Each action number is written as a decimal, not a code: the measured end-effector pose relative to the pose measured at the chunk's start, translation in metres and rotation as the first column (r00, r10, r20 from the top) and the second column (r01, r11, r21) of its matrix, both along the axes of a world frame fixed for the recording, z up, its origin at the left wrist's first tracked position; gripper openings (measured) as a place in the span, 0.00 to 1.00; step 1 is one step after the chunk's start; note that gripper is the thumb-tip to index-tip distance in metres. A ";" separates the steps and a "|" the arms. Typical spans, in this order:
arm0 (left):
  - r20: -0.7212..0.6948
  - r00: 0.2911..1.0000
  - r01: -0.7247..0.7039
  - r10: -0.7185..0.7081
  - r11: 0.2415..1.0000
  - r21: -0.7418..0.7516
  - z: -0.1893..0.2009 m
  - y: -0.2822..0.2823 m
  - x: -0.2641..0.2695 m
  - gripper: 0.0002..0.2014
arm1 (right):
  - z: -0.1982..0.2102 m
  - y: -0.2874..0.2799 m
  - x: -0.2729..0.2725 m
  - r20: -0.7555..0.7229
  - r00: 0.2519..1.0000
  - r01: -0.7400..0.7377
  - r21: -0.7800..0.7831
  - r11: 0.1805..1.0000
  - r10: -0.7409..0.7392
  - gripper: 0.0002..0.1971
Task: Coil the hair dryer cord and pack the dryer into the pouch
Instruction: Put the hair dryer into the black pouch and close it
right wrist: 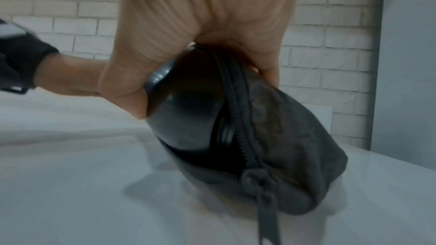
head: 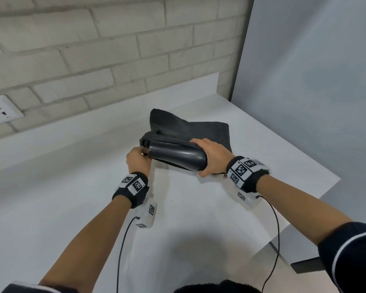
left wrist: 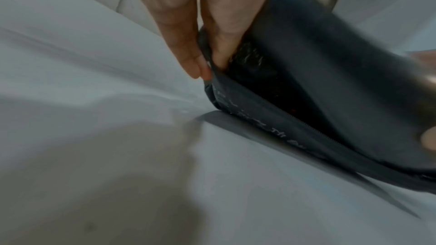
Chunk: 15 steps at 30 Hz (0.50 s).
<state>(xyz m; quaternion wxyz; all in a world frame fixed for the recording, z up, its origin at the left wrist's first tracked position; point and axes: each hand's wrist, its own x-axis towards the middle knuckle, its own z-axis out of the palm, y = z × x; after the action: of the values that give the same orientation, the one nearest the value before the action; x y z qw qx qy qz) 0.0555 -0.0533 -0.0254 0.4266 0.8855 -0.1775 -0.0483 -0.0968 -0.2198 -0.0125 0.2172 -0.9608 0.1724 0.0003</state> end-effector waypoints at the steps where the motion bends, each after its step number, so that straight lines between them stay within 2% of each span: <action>1: -0.004 1.000 -0.004 0.003 0.999 -0.050 -0.001 0.003 -0.001 0.10 | -0.001 0.000 0.001 -0.017 1.000 -0.004 -0.021 1.000 0.003 0.50; 3: -0.015 0.999 0.040 -0.042 0.994 -0.101 -0.002 0.011 -0.004 0.10 | -0.002 -0.001 0.002 -0.044 0.999 -0.004 -0.053 0.999 0.002 0.51; 7: -0.043 0.976 0.205 -0.213 0.968 -0.143 -0.003 0.037 -0.012 0.17 | -0.002 -0.003 0.001 -0.100 0.995 -0.006 -0.142 0.990 -0.008 0.53; 11: -0.146 0.936 0.293 -0.321 0.938 -0.186 -0.001 0.060 -0.013 0.24 | -0.010 0.006 0.001 -0.125 0.990 -0.079 -0.181 0.980 0.057 0.51; 15: -0.106 0.938 0.323 -0.330 0.943 -0.078 -0.005 0.075 -0.012 0.28 | -0.011 0.014 0.004 -0.065 0.985 -0.170 -0.175 0.970 0.161 0.49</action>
<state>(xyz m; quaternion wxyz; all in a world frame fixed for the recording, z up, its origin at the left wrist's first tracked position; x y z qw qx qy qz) 0.0430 0.0212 -0.0303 0.4484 0.8263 -0.2979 -0.1655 -0.0924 -0.2055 -0.0240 0.1243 -0.9872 0.0966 0.0270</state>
